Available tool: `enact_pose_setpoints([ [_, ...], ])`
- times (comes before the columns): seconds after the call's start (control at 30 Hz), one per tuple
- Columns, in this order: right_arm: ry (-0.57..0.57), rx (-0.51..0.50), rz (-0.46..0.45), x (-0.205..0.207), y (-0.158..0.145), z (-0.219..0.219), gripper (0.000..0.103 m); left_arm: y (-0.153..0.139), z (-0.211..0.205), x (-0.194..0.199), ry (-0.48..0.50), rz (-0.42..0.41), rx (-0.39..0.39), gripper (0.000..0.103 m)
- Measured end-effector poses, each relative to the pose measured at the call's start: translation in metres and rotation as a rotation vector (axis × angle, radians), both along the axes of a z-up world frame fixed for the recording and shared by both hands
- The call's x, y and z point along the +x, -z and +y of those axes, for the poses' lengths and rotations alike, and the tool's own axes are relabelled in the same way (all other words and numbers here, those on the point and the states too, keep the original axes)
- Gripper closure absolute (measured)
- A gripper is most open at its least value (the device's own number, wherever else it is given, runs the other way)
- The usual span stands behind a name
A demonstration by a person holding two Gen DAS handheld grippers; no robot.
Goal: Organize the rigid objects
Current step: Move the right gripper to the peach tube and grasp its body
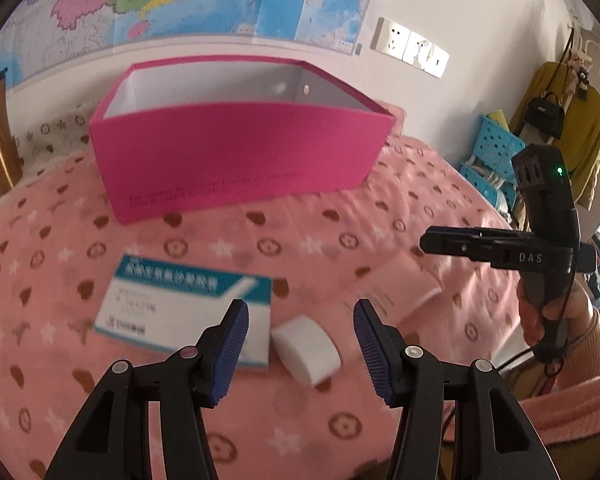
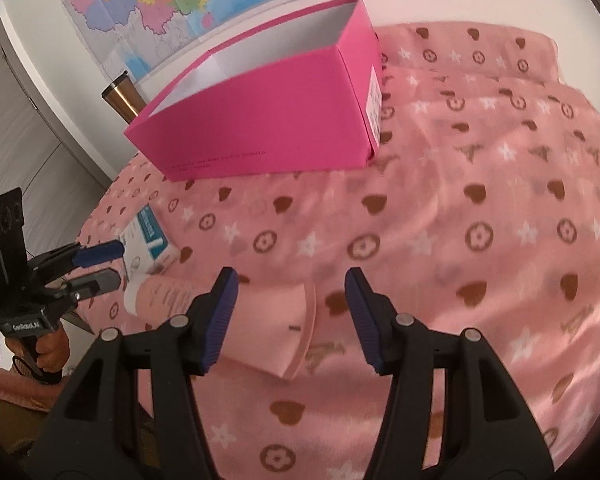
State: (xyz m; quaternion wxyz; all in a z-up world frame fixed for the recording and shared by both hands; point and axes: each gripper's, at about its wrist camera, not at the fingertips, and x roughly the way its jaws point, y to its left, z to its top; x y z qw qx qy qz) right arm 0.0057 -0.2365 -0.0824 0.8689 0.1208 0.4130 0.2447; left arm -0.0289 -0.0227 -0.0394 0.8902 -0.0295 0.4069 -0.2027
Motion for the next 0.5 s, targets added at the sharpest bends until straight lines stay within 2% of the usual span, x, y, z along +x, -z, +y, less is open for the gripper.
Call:
enact_pose_setpoints([
  [0.23,-0.003,0.016,0.025,-0.011,0.01,-0.002,0.046,0.006,-0.006,-0.016,0.026,0.025,-0.009,0.049],
  [0.5,-0.033,0.02,0.035,-0.013,0.017,0.008,0.046,0.015,-0.011,-0.015,0.044,0.065,-0.046,0.05],
])
